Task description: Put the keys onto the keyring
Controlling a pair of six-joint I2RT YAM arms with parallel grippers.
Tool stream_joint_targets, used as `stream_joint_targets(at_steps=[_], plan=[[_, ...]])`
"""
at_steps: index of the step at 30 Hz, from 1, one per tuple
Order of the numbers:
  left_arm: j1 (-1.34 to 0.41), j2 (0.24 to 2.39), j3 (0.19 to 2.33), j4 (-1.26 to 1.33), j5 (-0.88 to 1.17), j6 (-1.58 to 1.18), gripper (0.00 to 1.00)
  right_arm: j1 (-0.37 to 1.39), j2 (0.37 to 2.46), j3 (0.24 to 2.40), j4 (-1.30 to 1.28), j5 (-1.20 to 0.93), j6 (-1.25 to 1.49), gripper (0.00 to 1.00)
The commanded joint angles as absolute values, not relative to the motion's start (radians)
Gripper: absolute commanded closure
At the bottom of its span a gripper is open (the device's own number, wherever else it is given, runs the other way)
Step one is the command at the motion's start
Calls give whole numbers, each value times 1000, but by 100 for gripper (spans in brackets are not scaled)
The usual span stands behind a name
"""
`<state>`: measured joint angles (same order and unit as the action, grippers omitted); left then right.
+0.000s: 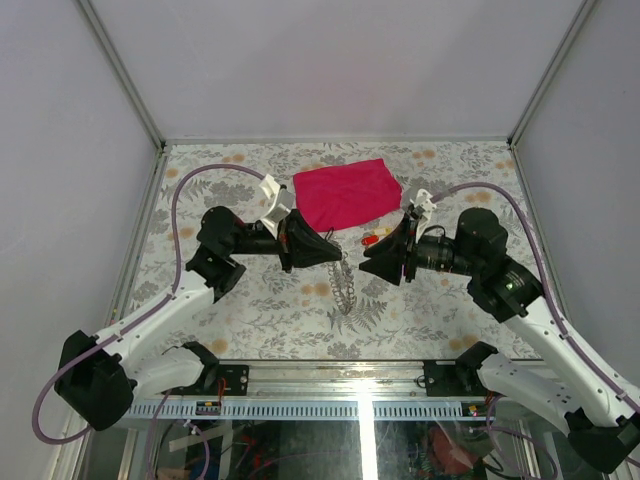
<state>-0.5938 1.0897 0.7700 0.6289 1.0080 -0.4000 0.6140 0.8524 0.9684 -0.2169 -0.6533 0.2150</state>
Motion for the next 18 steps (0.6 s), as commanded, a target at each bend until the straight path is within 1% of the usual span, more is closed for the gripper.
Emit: stream_joint_targets(at_steps=[1,3,5,9,12,15,18], plan=[[-595,1097,829,677,1063,-395,100,609,759,870,25,-736,213,55],[-597,1099,831,671,1063,-390,100,609,736,831,81,-733,252,57],[-598,1101,835,664,1063,-385,100,609,742,833,82,-749,278,58],[-600,1104,837,661,1061,-381,100,609,783,868,32,-822,260,56],[-601,1110,842,661,1061,-381,100,609,780,841,31,-821,218,56],[-603,1109,844,661,1059,-380,100,609,742,769,129,-792,167,57],[-603,1109,847,660,1047,-381,100,609,688,668,283,-775,100,59]])
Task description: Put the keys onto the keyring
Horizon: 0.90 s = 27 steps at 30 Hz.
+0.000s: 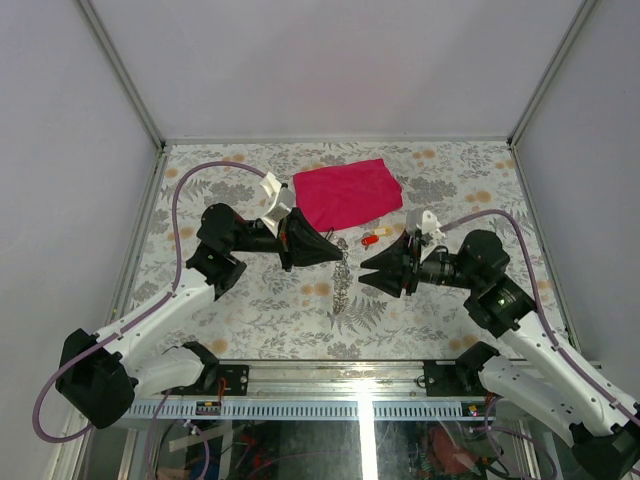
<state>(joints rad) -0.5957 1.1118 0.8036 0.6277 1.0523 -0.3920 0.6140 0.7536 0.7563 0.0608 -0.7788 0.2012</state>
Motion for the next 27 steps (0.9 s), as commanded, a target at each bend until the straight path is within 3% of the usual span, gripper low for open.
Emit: stream_joint_targets(at_steps=[1,10,19,27], plan=[[-602,1109,847,660,1041,-383,100,609,669,639,330,-763,81,59],[-603,1108,830,688,964,-424,100,613,618,572,430,-742,-281,63],[-603,1120,812,811,923,-522,100,714,627,606,295,-645,-675,68],[-603,1122,815,826,923,-535,100,790,661,616,347,-570,-731,72]])
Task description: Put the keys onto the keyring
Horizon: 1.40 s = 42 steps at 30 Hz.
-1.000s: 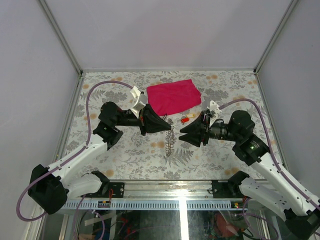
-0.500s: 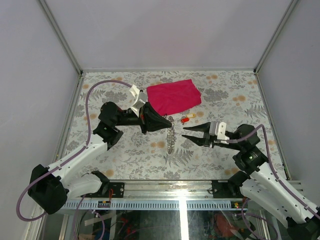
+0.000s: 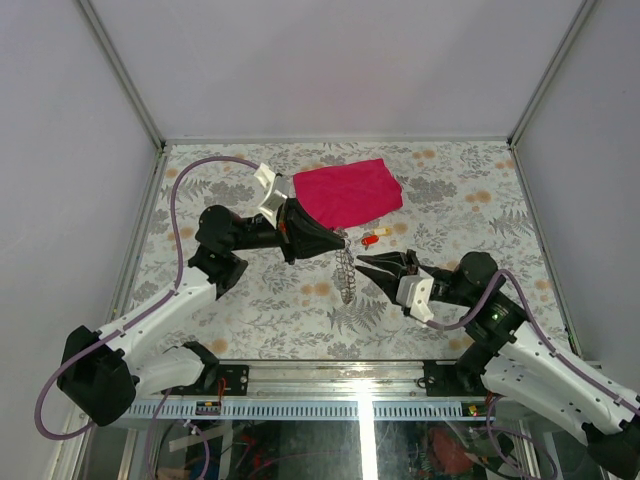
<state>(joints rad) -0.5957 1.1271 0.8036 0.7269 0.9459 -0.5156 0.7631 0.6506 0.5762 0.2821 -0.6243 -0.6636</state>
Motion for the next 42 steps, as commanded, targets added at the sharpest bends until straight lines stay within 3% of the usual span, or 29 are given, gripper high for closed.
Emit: stream_joint_targets(at_steps=[1,42], plan=[[-603,1121,813,825,924,-535,100,795,663,618,351,-568,-731,73],[-602,1130,811,796,890,-522,100,841,639,665,339,-568,-737,70]])
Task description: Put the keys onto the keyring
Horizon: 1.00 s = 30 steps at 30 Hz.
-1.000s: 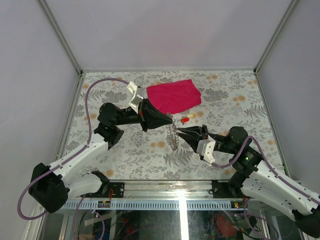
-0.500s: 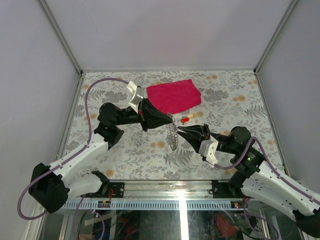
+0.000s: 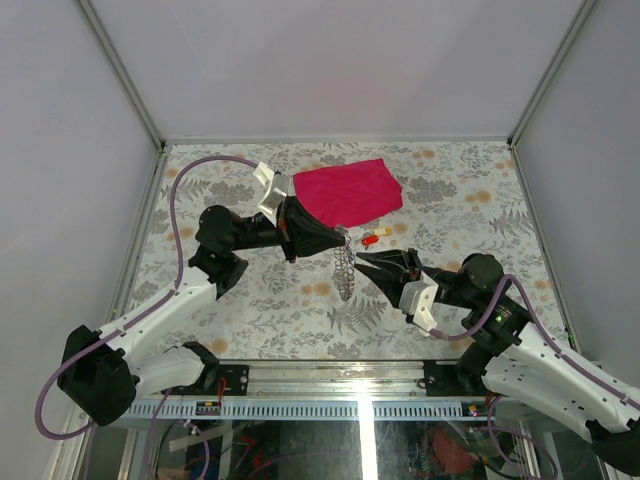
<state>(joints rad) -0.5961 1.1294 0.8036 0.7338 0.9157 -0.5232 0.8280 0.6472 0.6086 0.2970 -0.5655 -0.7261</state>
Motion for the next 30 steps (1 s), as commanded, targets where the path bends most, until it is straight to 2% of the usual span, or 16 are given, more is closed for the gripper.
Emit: stream_joint_targets(at_steps=[1,13,30], plan=[[-603,1131,810,795,890,-522,100,842,638,666,338,-569,-739,69],[-604,1134,804,784,885,-518,100,846,655,679,328,-583,-753,70],[-603,1145,805,762,869,-517,100,853,670,694,280,-586,-825,66]])
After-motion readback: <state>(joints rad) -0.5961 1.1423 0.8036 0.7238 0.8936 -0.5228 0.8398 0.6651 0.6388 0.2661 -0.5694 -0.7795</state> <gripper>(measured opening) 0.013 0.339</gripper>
